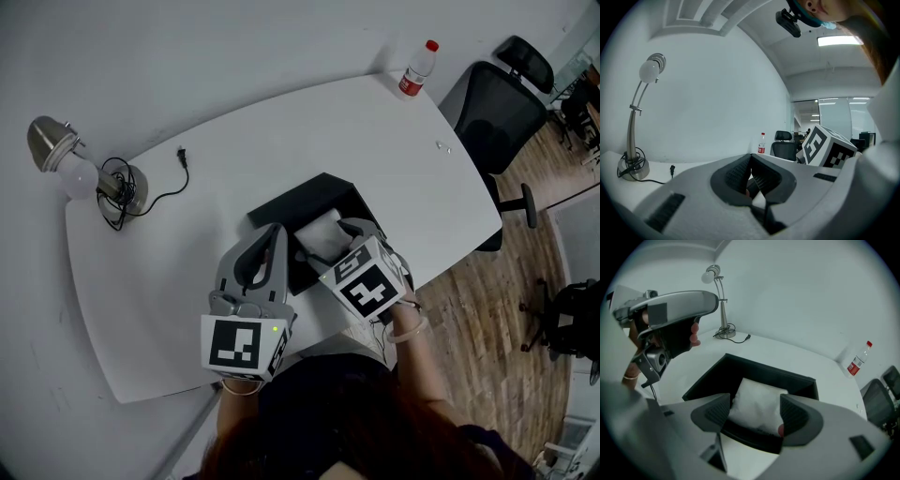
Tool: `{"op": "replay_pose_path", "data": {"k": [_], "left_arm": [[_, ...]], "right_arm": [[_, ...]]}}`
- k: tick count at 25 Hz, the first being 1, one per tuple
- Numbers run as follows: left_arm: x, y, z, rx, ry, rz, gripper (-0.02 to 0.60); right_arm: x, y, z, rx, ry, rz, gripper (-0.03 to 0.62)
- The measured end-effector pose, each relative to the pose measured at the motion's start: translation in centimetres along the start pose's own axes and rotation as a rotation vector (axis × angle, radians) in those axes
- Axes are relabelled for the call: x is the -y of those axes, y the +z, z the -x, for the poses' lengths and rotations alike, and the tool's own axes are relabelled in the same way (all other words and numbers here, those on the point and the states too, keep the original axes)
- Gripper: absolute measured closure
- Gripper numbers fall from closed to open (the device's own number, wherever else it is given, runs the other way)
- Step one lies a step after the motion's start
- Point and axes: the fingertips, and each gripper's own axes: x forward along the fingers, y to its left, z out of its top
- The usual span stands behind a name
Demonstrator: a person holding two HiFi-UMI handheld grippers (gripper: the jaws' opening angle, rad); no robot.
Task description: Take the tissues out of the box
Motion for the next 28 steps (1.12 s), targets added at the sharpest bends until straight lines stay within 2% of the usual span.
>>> {"op": "replay_pose_path", "data": {"k": [14,25,28], "left_arm": [[-1.0,-0.6,-1.0,-0.007,-0.004,0.026,0.557],[-1.5,-1.0,-0.7,-0.019,0.011,0.041,0.557],[-1.4,-1.1,-0.5,-0.019,0.011,0.040,0.557]], "right_arm": [[0.1,-1.2,-1.4,-0.185,0.019,-0.022,0.289],[1.0,-1.1,-2.0,-0.228,-0.052,-0.008,0.290],[1.0,-1.0,-1.9,-0.220,-0.052,0.006,0.318]]}}
